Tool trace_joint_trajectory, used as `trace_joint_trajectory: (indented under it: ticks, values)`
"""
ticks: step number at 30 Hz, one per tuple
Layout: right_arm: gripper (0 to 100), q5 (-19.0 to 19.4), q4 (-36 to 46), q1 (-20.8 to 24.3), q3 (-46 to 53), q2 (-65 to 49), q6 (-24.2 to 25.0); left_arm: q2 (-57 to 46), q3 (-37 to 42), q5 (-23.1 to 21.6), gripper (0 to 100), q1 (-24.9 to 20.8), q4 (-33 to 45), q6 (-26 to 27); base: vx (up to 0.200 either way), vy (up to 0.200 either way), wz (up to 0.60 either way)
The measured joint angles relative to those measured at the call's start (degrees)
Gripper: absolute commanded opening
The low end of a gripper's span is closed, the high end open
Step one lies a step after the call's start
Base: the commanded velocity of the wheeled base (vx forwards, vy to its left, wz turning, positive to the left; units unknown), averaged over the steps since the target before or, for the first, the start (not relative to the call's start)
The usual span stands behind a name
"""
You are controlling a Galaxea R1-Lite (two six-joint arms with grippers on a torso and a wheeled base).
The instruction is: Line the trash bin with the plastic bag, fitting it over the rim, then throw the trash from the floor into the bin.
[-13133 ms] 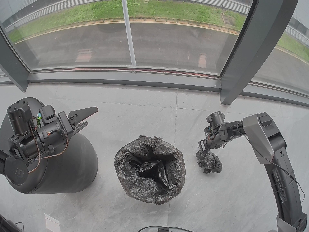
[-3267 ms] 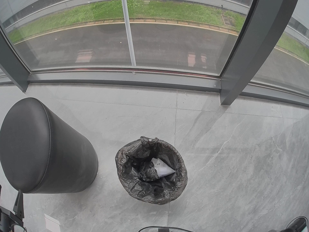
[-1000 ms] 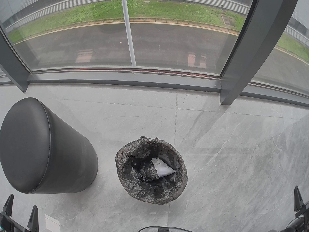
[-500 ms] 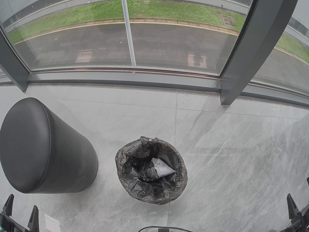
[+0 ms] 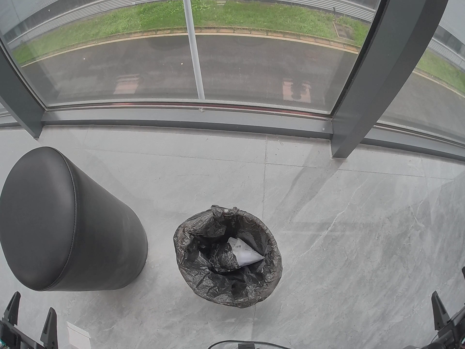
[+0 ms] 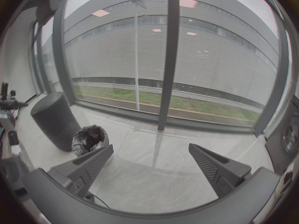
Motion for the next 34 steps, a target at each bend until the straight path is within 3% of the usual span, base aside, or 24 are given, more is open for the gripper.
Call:
trace_joint_trajectory:
  ticks: [5,12,19,34]
  values:
    - [100,3.95,0.05,0.0,0.0,0.01,-5.28,0.04,0.0,0.0,100,0.0,-0.11,-0.24,0.0,0.0,0.0]
    - [100,4.83,0.07,0.04,-0.09,0.01,1.56,0.04,0.0,0.11,100,0.0,-0.12,-0.63,0.0,0.0,0.0]
    - [100,-1.69,-0.1,0.04,0.21,0.04,3.23,0.06,0.0,0.27,100,0.0,-0.12,-0.74,0.0,0.0,0.0]
    - [100,-0.57,-0.02,0.06,0.24,0.04,4.71,0.09,0.0,0.38,100,0.0,-0.11,-1.01,0.0,0.0,0.0]
